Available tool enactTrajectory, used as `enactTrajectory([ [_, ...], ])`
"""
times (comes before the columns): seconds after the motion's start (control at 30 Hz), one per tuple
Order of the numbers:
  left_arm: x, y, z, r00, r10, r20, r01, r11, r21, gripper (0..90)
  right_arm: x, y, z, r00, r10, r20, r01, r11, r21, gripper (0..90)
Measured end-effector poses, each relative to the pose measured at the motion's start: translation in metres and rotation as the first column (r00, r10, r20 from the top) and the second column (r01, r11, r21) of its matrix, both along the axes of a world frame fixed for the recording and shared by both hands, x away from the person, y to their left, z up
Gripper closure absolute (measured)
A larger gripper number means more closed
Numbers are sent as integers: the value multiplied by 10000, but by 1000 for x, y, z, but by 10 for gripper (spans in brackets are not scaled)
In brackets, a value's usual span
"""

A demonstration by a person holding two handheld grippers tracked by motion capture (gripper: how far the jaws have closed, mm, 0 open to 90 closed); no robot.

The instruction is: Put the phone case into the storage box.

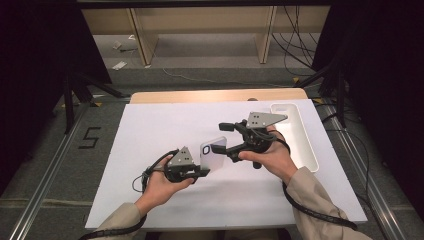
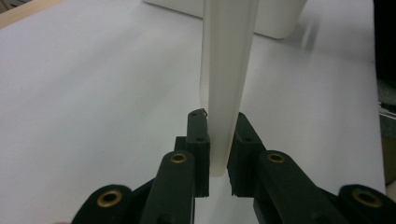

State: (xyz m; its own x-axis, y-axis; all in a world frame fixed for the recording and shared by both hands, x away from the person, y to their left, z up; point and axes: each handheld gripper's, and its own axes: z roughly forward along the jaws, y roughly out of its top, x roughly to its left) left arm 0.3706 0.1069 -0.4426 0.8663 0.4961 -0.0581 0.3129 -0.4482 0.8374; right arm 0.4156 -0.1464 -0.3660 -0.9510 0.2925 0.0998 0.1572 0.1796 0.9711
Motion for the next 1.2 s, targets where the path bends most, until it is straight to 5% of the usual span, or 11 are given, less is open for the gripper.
enactTrajectory([
  [0.33, 3, 8, 2, 9920, 1245, -225, -1249, 9921, -133, 806, 9, -10, -9, 9926, -1115, -479, 1136, 9926, 426, 191],
  [0.67, 8, 16, 1, 9708, 2342, -515, -2356, 9715, -242, 806, 12, -14, -17, 9753, -2148, -506, 2160, 9762, 200, 159],
  [1.0, 9, 16, 1, 9636, 2600, -627, -2622, 9646, -283, 806, 11, -10, -25, 9499, -3115, -262, 3114, 9503, -60, 89],
  [1.2, 10, 13, 2, 9635, 2593, -661, -2619, 9645, -330, 806, 9, -6, -24, 9465, -3223, -178, 3223, 9466, -49, 72],
])
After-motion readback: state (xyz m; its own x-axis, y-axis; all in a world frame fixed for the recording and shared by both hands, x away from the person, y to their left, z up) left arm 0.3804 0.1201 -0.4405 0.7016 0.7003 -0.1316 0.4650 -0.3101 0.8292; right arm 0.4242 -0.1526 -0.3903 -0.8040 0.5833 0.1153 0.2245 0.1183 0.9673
